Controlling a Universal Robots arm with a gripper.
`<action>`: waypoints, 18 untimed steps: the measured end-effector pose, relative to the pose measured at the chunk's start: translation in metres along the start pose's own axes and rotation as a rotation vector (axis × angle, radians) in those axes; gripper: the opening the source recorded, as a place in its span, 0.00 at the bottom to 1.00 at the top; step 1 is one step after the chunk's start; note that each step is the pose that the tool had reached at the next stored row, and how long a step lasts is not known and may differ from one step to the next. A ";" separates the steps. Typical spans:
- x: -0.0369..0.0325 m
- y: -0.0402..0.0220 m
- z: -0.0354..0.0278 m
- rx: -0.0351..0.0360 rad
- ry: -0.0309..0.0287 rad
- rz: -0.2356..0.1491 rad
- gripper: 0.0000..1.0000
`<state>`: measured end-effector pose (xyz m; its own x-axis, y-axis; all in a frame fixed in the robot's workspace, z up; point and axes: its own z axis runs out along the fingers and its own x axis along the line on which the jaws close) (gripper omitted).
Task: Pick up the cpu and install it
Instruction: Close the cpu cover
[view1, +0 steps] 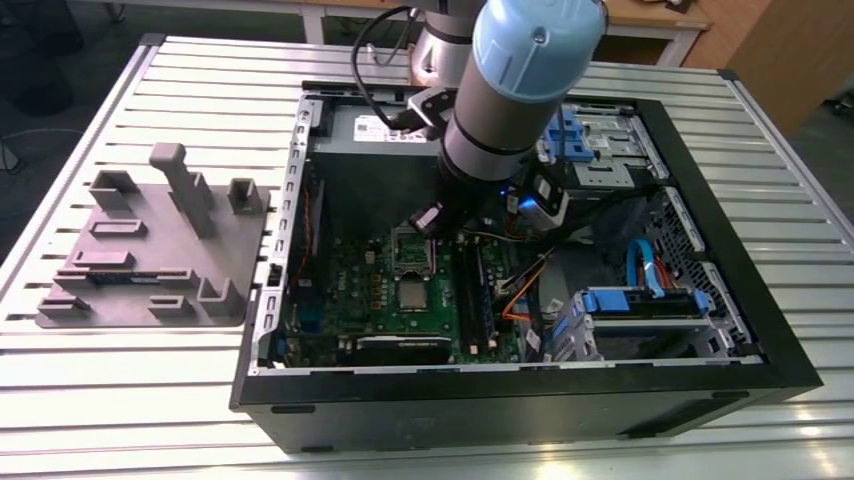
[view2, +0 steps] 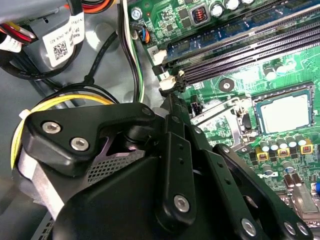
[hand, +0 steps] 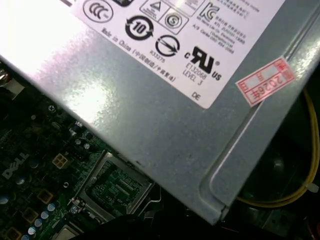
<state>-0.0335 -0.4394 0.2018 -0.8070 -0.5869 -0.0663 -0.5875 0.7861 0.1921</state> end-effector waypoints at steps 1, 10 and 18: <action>0.0001 0.0002 -0.0004 0.0004 0.0003 0.000 0.10; 0.0008 0.0028 -0.0081 0.0113 0.0081 0.001 0.10; 0.0006 0.0047 -0.0129 0.0488 0.0356 0.003 0.10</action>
<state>-0.0360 -0.4386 0.2153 -0.8068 -0.5900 -0.0307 -0.5876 0.7962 0.1443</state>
